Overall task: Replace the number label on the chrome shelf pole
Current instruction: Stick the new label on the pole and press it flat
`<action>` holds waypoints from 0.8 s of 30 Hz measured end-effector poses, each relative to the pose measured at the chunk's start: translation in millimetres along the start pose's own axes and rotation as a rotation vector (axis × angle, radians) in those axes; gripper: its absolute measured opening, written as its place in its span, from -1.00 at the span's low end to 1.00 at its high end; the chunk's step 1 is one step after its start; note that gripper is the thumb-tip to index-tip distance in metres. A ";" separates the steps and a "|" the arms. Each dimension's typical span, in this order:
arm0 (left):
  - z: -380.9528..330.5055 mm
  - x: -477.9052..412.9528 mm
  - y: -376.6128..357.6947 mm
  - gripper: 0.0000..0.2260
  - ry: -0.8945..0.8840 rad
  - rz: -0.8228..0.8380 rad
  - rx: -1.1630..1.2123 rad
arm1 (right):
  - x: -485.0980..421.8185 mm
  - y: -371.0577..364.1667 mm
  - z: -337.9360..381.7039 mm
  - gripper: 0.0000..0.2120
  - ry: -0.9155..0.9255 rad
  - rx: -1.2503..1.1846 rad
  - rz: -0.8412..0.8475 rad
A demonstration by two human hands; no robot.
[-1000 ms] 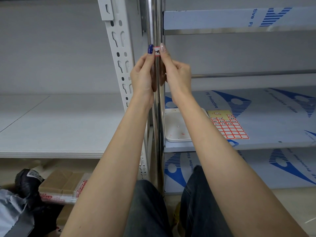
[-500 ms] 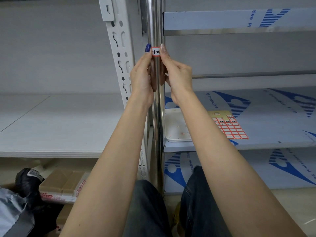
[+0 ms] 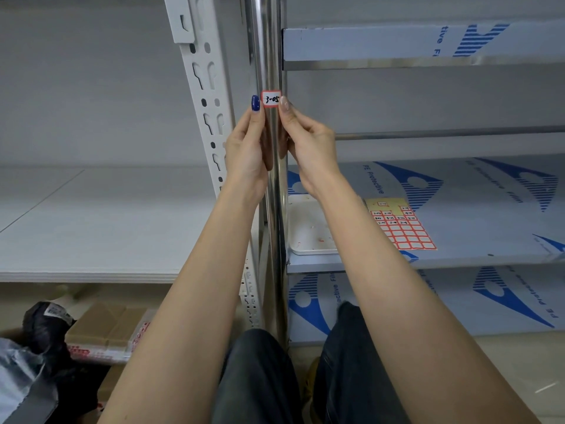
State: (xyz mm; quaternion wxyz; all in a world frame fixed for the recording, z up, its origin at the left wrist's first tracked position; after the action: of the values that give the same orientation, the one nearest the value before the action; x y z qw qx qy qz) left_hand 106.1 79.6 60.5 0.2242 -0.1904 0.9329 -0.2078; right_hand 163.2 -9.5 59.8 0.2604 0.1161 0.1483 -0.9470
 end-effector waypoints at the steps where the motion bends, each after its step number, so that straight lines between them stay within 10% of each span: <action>1: 0.4 0.8 -0.3 -0.81 -0.001 0.004 0.009 | 0.5 0.2 -1.0 -0.65 -0.003 0.011 0.006; 24: -2.6 105.2 12.2 -0.69 0.087 -0.155 -0.408 | 114.7 44.6 17.5 -0.71 -0.059 0.321 -0.036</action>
State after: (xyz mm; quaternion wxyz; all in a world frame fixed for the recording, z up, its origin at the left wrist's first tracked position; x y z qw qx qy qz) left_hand 14.6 43.4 21.2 0.1237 -0.2938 0.9470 -0.0396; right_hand 88.2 -104.7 32.2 0.2259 0.1256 -0.0107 -0.9660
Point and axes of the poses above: each hand's wrist, its own x-axis away from the middle knuckle, its own y-axis out of the back of the hand, z = x × y, the point moved 10 cm from there along -x, towards the middle knuckle, and after that the axes turned 8 degrees about z, right-handed, at the moved point
